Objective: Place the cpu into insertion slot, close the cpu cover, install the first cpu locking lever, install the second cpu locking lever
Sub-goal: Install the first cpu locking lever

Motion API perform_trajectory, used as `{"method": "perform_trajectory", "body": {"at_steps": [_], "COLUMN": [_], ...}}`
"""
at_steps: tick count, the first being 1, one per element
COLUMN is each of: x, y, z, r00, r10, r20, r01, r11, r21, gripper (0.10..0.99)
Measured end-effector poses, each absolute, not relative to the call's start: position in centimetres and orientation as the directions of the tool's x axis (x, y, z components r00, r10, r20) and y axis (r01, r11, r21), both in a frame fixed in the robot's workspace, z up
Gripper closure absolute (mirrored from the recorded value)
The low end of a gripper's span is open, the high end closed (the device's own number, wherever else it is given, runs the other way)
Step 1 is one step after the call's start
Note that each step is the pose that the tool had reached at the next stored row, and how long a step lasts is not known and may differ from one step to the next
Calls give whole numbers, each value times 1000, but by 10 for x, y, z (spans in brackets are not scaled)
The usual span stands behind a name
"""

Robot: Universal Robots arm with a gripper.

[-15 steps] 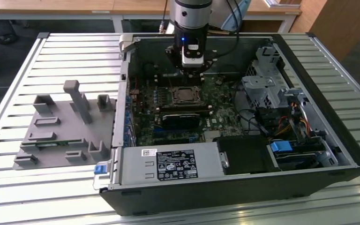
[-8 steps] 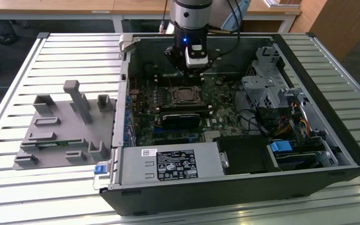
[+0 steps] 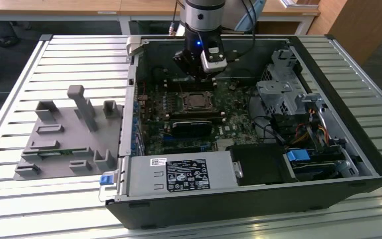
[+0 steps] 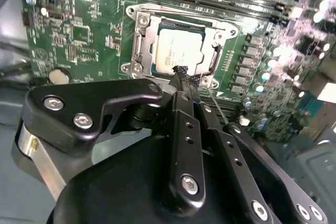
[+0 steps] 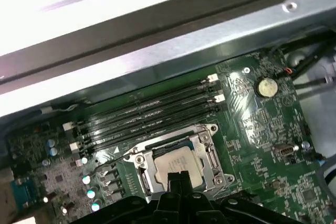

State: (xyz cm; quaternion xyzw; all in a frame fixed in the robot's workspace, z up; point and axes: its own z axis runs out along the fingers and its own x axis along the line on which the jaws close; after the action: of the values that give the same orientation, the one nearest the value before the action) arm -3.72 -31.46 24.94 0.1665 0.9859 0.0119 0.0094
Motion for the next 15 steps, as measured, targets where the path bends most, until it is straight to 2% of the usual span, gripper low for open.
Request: {"method": "perform_trajectory", "body": {"at_steps": [15], "x": [-37], "y": [-315], "z": [248], "r00": [-997], "r10": [75], "r20": [-15], "r01": [74], "r11": [997], "r21": [26], "gripper": [980]}}
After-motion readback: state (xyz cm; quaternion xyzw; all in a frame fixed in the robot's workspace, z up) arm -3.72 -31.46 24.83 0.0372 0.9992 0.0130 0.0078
